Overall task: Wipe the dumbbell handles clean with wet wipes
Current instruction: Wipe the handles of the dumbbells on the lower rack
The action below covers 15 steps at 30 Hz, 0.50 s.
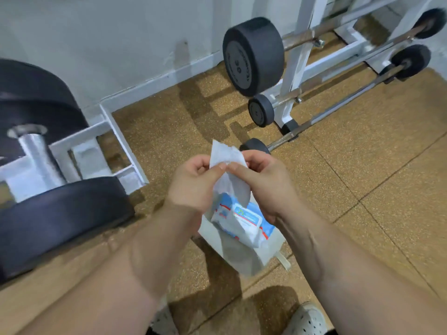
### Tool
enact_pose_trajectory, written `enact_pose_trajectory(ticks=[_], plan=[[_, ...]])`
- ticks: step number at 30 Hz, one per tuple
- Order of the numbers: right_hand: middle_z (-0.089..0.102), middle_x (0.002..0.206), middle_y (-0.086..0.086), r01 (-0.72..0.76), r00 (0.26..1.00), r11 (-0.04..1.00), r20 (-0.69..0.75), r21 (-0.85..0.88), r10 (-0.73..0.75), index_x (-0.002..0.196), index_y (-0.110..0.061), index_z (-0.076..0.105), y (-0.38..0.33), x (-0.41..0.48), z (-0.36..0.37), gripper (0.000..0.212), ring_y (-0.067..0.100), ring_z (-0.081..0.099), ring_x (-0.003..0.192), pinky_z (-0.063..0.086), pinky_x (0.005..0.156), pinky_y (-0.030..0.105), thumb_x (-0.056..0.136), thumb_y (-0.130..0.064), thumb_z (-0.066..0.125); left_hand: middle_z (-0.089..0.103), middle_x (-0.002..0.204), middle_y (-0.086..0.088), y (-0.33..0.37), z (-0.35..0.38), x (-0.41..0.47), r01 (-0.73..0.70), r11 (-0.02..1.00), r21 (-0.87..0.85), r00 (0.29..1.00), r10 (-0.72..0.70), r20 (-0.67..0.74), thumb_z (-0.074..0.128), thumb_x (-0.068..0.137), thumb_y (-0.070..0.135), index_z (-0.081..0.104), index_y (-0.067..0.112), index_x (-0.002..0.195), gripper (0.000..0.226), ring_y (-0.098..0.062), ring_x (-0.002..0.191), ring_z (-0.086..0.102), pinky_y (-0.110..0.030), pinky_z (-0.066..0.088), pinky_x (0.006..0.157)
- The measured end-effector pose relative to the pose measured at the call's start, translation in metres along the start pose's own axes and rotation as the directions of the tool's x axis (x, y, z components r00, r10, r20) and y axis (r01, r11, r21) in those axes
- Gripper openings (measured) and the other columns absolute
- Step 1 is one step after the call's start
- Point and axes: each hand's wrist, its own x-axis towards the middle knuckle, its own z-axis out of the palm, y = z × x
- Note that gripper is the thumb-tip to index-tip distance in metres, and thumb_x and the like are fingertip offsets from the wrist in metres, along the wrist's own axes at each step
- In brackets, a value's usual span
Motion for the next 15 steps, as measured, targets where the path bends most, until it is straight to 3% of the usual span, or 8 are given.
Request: enact_pose_trajectory(ticks=[2,5,7,9,12,15], plan=[[0.062,0.078,0.014,-0.031,0.999,0.999,0.028,-0.016,0.031,0.084,-0.008,0.068,-0.041,-0.011,0.022,0.012,0.020,0.057,0.072,0.046,0.063,0.032,0.085,-0.014,0.077,0.070,0.069,-0.005,0.037,-0.012,-0.019,-0.001,1.000,-0.028,0.997,-0.001,-0.072,0.073,0.087,0.013,0.067,0.014,0.080,0.009,-0.025,0.072,0.065,-0.050,0.056,0.079],[0.059,0.083,0.018,-0.127,0.988,0.991,0.093,0.032,0.124,0.089,0.003,0.058,-0.098,-0.028,0.057,0.033,0.025,0.058,0.078,0.045,0.071,0.043,0.080,-0.020,0.079,0.068,0.062,0.004,0.096,-0.041,-0.054,-0.032,0.999,-0.003,0.991,0.031,-0.131,0.063,0.097,0.006,0.064,0.011,0.084,0.014,-0.012,0.061,0.062,-0.027,0.052,0.061],[0.062,0.091,0.026,-0.212,0.967,0.976,0.158,0.052,0.202,0.096,0.004,0.057,-0.133,-0.039,0.084,0.038,0.031,0.063,0.084,0.048,0.077,0.049,0.076,-0.020,0.078,0.067,0.064,0.002,0.129,-0.069,-0.077,-0.069,0.995,0.077,0.982,0.081,-0.170,0.063,0.097,0.006,0.065,0.008,0.087,0.011,-0.007,0.058,0.059,-0.019,0.048,0.054],[0.062,0.105,0.034,-0.288,0.938,0.956,0.216,0.051,0.271,0.102,-0.003,0.061,-0.162,-0.051,0.113,0.033,0.040,0.067,0.091,0.051,0.082,0.058,0.076,-0.017,0.077,0.072,0.074,-0.005,0.155,-0.103,-0.096,-0.065,0.991,0.121,0.972,0.090,-0.216,0.065,0.097,0.008,0.066,0.007,0.090,0.007,-0.010,0.063,0.064,-0.024,0.052,0.058],[0.066,0.109,0.030,-0.369,0.897,0.929,0.250,-0.025,0.363,0.109,-0.006,0.063,-0.189,-0.064,0.157,0.024,0.047,0.067,0.098,0.048,0.087,0.069,0.087,-0.006,0.071,0.075,0.082,-0.004,0.176,-0.157,-0.113,-0.006,0.976,0.216,0.962,0.064,-0.266,0.069,0.093,0.021,0.069,0.021,0.088,0.004,-0.025,0.078,0.073,-0.047,0.060,0.074],[0.072,0.094,0.016,-0.394,0.893,0.917,0.207,-0.065,0.399,0.099,-0.010,0.065,-0.199,-0.071,0.202,0.009,0.031,0.070,0.084,0.057,0.076,0.047,0.092,-0.004,0.066,0.073,0.079,0.003,0.178,-0.204,-0.117,0.038,0.952,0.303,0.954,0.055,-0.294,0.073,0.088,0.029,0.066,0.029,0.083,0.008,-0.023,0.078,0.071,-0.047,0.059,0.075]])
